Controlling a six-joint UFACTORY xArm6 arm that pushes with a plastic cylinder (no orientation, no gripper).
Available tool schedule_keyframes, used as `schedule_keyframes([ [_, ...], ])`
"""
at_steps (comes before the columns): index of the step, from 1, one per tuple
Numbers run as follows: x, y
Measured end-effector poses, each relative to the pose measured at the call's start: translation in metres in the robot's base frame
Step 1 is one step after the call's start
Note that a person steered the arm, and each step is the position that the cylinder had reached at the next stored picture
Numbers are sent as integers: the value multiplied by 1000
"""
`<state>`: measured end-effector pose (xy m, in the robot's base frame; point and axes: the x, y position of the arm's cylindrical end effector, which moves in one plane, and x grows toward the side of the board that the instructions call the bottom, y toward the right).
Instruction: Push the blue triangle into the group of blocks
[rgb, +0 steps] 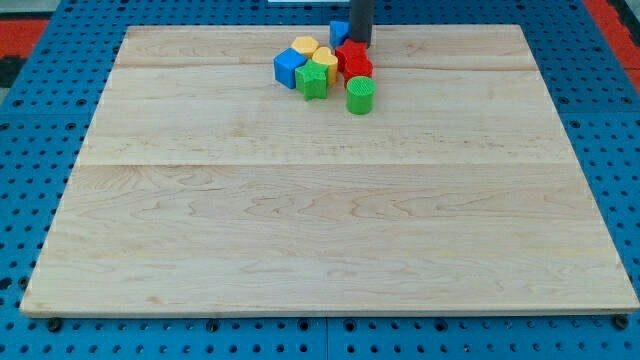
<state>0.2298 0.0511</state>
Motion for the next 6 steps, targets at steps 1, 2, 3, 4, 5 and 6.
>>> schedule_keyframes([
  [1, -32, 52],
  [2, -37, 33],
  [3, -38, -30],
  [4, -37, -54],
  [5, -26, -46],
  [6, -14, -16],
])
